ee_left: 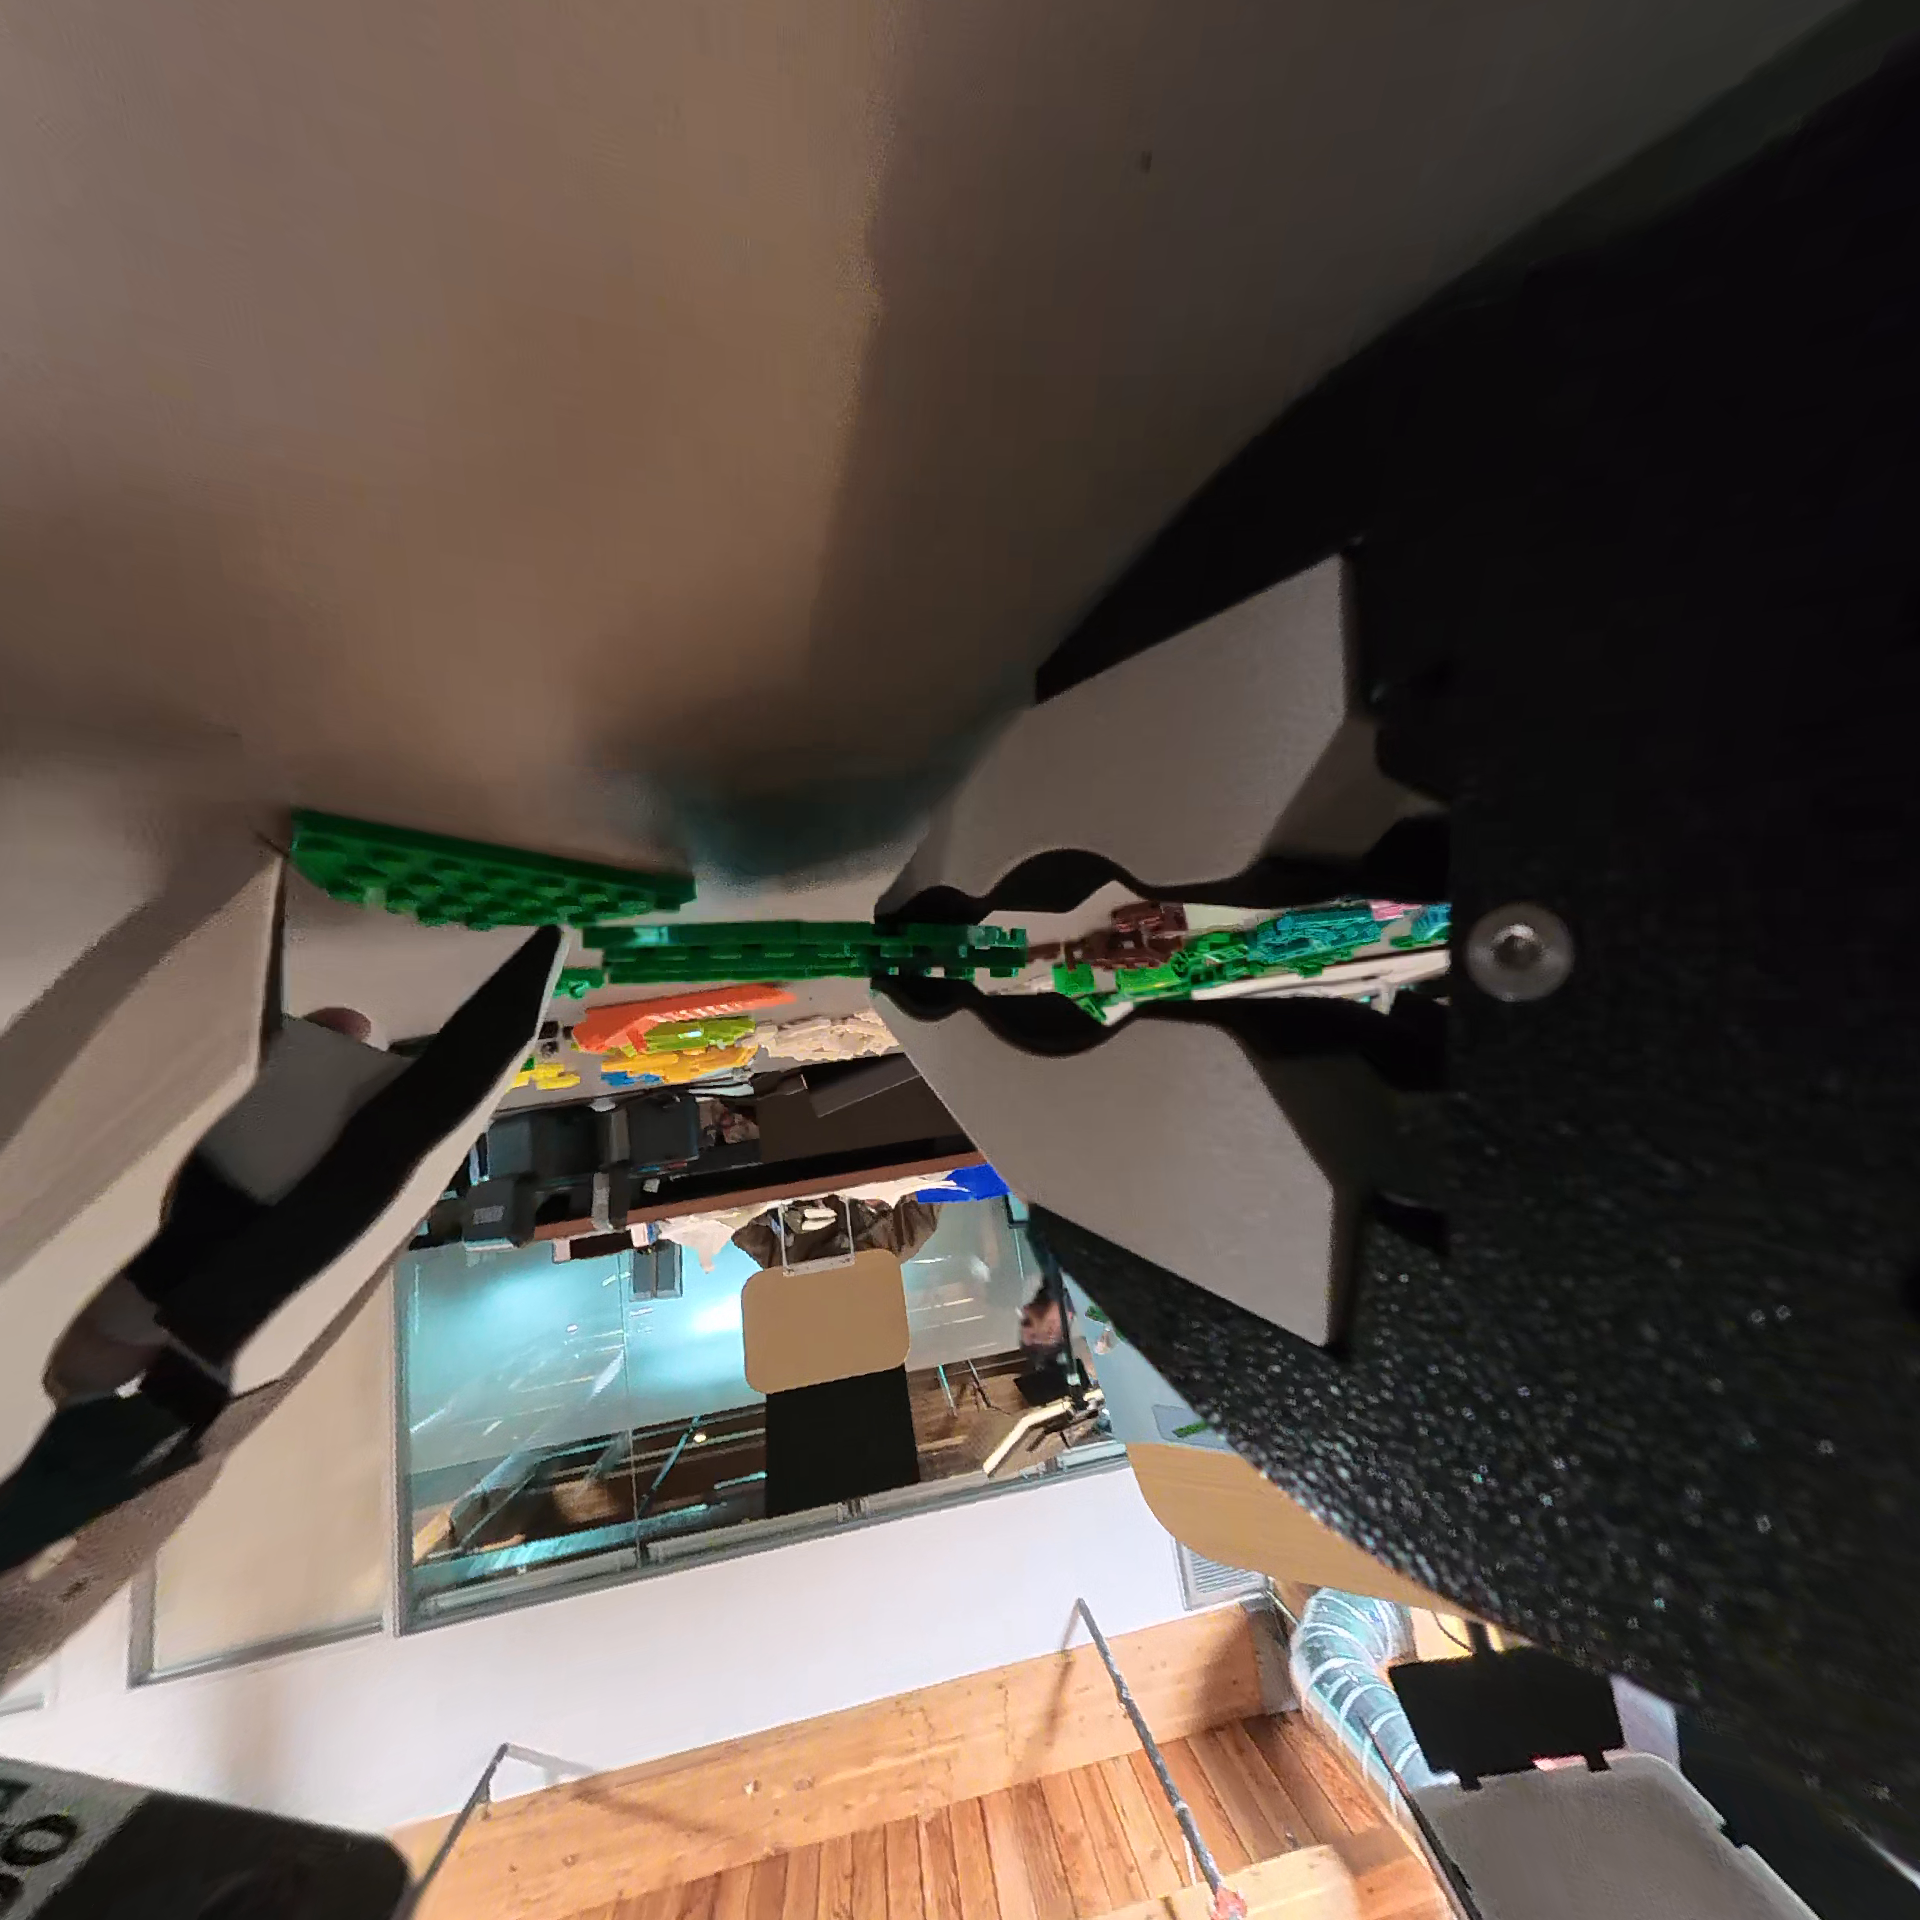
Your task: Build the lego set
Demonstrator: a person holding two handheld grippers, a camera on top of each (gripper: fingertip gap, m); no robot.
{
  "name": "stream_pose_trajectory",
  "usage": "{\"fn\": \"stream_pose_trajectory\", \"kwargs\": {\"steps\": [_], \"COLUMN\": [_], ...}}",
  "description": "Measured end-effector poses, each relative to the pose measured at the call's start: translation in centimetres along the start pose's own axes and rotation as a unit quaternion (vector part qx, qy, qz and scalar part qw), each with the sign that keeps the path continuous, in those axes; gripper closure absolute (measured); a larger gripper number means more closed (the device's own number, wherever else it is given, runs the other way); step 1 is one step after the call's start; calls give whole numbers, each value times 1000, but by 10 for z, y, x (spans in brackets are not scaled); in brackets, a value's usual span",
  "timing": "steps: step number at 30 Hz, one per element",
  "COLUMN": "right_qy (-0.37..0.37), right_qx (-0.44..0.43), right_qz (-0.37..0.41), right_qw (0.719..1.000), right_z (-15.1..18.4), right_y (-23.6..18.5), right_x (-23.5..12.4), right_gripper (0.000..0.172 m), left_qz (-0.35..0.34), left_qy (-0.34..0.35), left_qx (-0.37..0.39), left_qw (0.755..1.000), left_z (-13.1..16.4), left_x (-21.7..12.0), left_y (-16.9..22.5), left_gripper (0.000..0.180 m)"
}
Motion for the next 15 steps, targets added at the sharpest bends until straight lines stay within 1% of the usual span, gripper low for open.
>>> {"fn": "stream_pose_trajectory", "kwargs": {"steps": [2, 4, 5, 6, 8, 10, 12, 14, 15], "right_qy": [33, 98, 118, 137, 190, 222, 227, 237, 248], "right_qx": [-25, -52, -70, -97, -156, -176, -183, -206, -225], "right_qz": [21, 53, 70, 102, 184, 216, 231, 271, 301], "right_qw": [999, 992, 988, 980, 952, 934, 928, 910, 893], "right_z": [-1, -7, -9, -12, -20, -21, -18, -19, -20], "right_y": [1, 2, 2, 3, 7, 6, 6, 7, 8], "right_x": [-3, -8, -12, -18, -33, -40, -40, -44, -47], "right_gripper": [101, 101, 101, 101, 105, 113, 115, 119, 122], "left_qz": [-19, -31, -33, -35, -44, -50, -55, -46, -44], "left_qy": [-9, -17, -18, -19, -19, -26, -35, -38, -40], "left_qx": [-5, -17, -24, -28, -30, -25, -33, -81, -115], "left_qw": [1000, 999, 999, 999, 998, 998, 997, 995, 992], "left_z": [1, 2, 3, 4, 5, 7, 10, 14, 16], "left_x": [-1, -2, -1, -1, 1, 2, 2, 2, 0], "left_y": [-1, -2, -3, -3, -5, -6, -7, -9, -11], "left_gripper": [175, 175, 175, 175, 175, 175, 175, 175, 175]}}
Point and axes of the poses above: each gripper's, where its closed fingertips meet, x out along the fingers, z out of its underside, y = z × x across the jaws, the point moved 5 cm from there along -x, back along the fingers, and after that the axes turned 4 degrees about -x, right-handed, at the moved point
